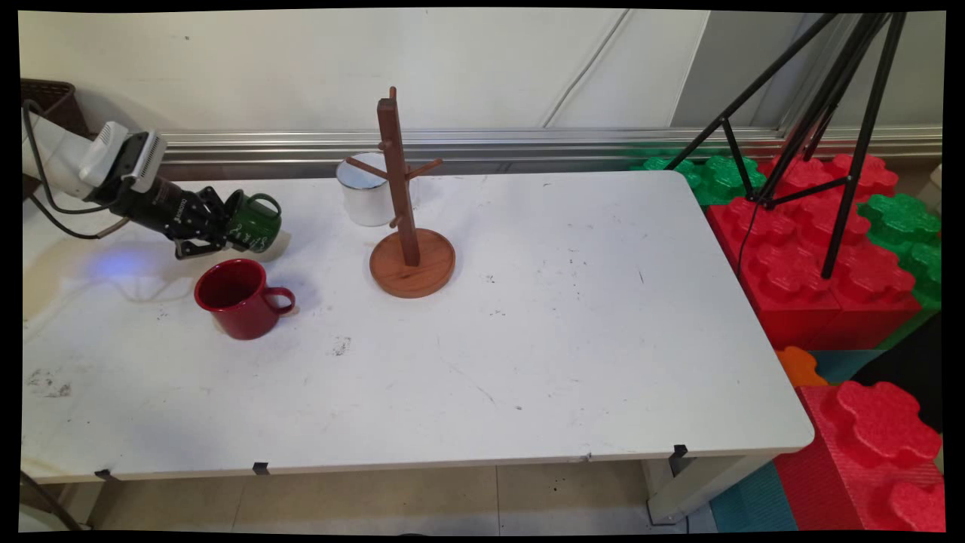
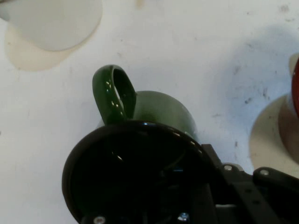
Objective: Place the picked object on the table
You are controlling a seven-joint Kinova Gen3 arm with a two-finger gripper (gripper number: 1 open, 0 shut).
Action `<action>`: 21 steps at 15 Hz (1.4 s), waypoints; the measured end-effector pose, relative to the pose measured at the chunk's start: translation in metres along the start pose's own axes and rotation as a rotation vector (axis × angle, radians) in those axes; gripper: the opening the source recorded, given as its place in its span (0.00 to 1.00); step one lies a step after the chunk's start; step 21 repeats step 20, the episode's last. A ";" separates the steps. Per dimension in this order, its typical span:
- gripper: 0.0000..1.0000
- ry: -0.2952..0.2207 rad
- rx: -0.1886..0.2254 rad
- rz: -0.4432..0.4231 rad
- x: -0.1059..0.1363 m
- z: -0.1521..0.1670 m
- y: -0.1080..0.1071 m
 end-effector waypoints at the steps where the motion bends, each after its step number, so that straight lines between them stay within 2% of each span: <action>1: 0.00 -0.006 -0.002 0.003 -0.001 0.002 0.000; 11: 0.00 -0.024 -0.011 0.012 -0.006 0.010 0.004; 12: 1.00 -0.024 -0.011 0.013 -0.006 0.010 0.004; 21: 1.00 -0.008 -0.008 0.016 -0.002 0.011 0.001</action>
